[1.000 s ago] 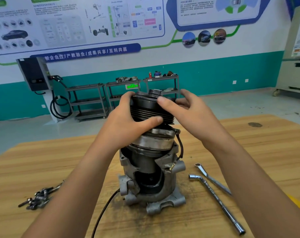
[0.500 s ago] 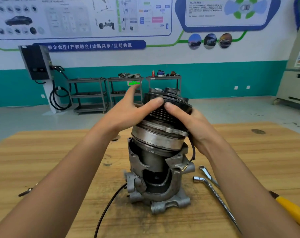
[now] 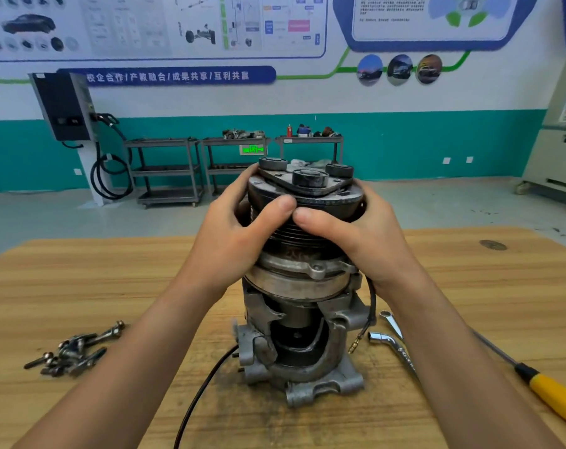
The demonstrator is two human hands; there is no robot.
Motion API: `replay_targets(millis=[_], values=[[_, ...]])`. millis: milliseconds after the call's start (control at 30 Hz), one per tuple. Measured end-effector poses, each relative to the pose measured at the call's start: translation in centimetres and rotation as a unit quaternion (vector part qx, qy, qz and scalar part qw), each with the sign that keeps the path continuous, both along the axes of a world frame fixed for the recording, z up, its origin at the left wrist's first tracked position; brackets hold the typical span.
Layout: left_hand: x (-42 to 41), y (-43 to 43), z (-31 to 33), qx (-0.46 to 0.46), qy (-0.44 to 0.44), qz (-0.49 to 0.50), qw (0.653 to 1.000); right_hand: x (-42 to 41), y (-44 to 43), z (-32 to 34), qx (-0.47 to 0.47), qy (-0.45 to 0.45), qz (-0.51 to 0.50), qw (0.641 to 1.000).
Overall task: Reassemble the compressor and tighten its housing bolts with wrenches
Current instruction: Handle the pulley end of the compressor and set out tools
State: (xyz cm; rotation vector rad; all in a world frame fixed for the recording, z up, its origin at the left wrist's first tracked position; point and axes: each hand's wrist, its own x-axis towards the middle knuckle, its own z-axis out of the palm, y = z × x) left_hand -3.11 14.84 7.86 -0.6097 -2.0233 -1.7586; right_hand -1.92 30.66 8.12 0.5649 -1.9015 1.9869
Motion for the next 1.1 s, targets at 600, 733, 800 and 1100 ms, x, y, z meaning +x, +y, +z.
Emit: replay_targets(millis=[600, 733, 800, 1100], values=[[-1.4, -0.2, -1.1, 0.102, 0.003, -0.013, 0.995, -1.1, -0.8, 0.7, 0.053, -0.012, -0.014, 0.998], [-0.8, -0.1, -1.5, 0.092, 0.009, -0.011, 0.996, -1.1, -0.2, 0.6, 0.063, 0.009, 0.009, 0.998], [-0.3, 0.1, -1.9, 0.081, 0.010, -0.013, 0.997, -0.9, 0.1, 0.6, 0.068, 0.009, 0.019, 0.997], [0.1, 0.4, -1.3, -0.031, 0.011, -0.005, 0.999, -1.0, 0.4, -1.0, 0.019, -0.017, 0.009, 1.000]])
